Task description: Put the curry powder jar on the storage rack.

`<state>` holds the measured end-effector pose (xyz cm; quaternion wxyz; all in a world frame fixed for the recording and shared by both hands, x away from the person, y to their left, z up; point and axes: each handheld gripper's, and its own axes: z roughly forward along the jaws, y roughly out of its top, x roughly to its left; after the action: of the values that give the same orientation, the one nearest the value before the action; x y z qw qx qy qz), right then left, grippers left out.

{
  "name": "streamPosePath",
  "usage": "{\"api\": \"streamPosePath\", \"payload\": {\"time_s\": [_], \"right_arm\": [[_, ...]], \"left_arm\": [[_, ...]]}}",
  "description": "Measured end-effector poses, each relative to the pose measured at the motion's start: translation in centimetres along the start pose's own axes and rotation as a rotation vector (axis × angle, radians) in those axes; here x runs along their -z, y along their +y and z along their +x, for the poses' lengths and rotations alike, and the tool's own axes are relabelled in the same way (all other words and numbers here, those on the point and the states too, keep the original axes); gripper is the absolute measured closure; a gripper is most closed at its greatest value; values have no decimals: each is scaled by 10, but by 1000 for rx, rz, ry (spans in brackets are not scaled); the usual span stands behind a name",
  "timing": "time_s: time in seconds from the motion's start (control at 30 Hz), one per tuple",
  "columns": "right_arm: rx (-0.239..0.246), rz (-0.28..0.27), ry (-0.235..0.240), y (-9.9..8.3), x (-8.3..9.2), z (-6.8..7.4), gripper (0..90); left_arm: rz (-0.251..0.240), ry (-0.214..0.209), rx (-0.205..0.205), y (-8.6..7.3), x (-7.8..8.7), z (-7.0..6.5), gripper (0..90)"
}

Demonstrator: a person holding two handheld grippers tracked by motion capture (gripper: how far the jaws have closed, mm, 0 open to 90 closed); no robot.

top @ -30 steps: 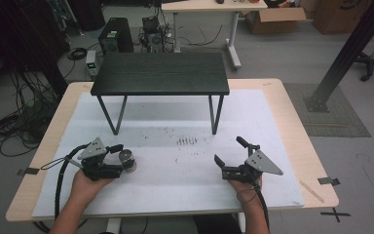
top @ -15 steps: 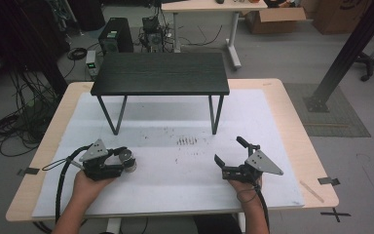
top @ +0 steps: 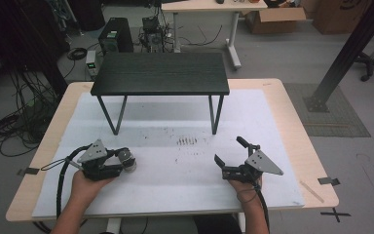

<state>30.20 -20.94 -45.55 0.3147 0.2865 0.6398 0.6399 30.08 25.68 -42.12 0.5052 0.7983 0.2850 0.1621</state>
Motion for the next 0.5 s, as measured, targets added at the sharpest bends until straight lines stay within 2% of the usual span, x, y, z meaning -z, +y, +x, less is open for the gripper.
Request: {"api": "streamPosePath", "payload": {"time_s": [0.23, 0.47, 0.5], "right_arm": [[0, 1, 0, 0, 0, 0, 0], [2, 2, 0, 0, 0, 0, 0], [2, 2, 0, 0, 0, 0, 0]], "left_arm": [[-15, -8, -20, 19, 11, -1, 491], [-26, -8, 6, 34, 20, 2, 491], [-28, -10, 20, 40, 23, 3, 491]]}}
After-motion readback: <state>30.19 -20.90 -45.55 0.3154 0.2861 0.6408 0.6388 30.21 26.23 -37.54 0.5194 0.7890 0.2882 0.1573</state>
